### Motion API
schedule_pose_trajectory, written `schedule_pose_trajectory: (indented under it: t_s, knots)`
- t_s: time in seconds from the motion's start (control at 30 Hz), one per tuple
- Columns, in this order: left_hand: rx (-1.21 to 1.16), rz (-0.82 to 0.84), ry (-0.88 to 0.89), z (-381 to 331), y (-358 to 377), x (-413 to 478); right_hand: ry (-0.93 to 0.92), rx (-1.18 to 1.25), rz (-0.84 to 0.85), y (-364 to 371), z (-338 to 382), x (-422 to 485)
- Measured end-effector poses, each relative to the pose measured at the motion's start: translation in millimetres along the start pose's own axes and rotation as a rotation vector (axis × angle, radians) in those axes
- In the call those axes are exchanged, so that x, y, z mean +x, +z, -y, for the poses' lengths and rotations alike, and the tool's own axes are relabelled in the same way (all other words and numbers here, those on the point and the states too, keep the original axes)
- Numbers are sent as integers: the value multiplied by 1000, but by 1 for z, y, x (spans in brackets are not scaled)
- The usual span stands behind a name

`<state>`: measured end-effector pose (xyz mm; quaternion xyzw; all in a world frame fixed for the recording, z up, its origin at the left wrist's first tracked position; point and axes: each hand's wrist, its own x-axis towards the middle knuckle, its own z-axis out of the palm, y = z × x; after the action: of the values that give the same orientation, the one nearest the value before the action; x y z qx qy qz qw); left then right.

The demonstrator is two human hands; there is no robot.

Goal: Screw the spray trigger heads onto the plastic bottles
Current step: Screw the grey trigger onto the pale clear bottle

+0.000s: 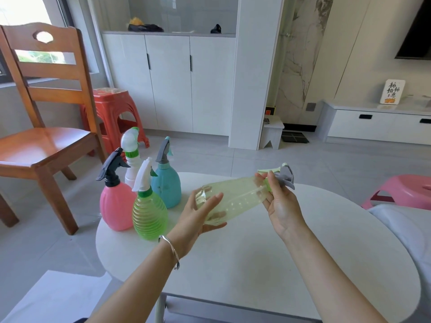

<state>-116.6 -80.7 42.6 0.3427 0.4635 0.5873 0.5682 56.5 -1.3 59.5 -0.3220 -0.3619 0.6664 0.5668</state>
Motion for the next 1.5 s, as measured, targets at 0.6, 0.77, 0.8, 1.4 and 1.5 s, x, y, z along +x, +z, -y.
schedule_pose_trajectory:
  t_s: [0.6,0.77,0.8,1.4,1.5]
  knots:
    - [28,-50,206,-46,-33,-53,-267,-178,338,83,35,-44]
    - [391,-192,543,-63,-73,-84,-305,-263,485,147,37,-58]
    - [449,-211,614,-65,-79,-91,-311,-284,514,160,33,-61]
    - [803,-406,298,-12,-195,-94,-243,-879,713,204,-115,-68]
    - [781,-403,287,-7,-198,-92,-237,-900,690,202,-123,-66]
